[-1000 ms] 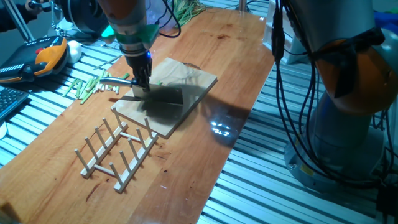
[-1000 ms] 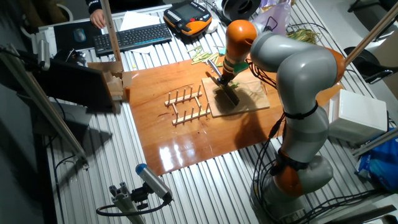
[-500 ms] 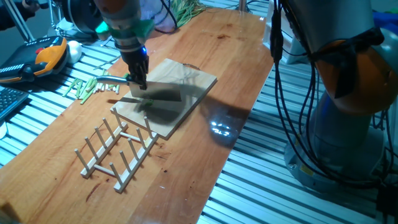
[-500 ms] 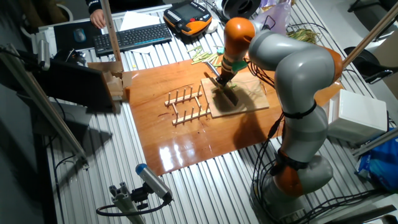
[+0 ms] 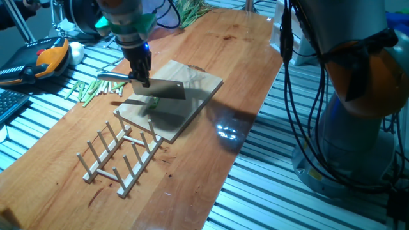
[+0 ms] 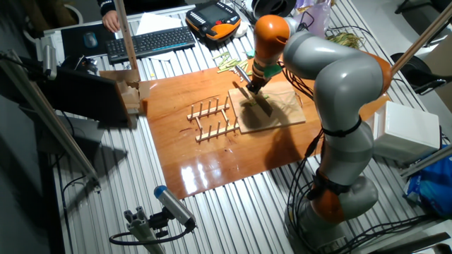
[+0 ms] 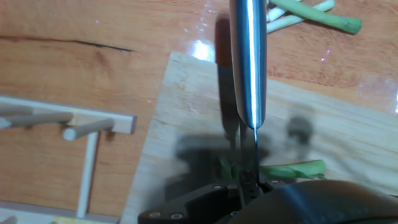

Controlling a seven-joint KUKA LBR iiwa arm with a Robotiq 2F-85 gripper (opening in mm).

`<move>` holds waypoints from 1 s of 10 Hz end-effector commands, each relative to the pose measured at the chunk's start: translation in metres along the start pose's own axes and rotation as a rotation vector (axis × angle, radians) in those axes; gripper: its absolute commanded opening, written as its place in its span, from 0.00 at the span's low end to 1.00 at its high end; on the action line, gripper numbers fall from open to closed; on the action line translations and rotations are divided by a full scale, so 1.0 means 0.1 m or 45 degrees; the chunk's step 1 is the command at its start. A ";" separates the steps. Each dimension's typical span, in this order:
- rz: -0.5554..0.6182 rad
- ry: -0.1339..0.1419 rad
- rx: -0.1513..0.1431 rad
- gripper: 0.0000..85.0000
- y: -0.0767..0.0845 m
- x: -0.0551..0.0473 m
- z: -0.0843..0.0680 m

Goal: Chop the green garlic

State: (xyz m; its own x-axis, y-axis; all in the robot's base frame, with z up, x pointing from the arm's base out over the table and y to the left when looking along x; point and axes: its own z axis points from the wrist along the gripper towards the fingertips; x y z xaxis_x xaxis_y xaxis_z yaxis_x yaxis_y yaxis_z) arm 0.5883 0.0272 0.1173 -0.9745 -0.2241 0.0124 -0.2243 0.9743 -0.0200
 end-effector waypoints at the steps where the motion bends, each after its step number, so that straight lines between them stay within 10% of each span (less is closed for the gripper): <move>1: -0.004 -0.002 -0.007 0.00 -0.01 0.02 0.02; 10: 0.002 0.001 -0.027 0.00 0.03 0.16 0.22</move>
State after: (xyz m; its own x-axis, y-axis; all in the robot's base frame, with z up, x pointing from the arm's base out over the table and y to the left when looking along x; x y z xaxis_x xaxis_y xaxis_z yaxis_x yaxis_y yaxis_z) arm 0.5726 0.0270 0.0939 -0.9748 -0.2227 0.0116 -0.2227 0.9749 0.0021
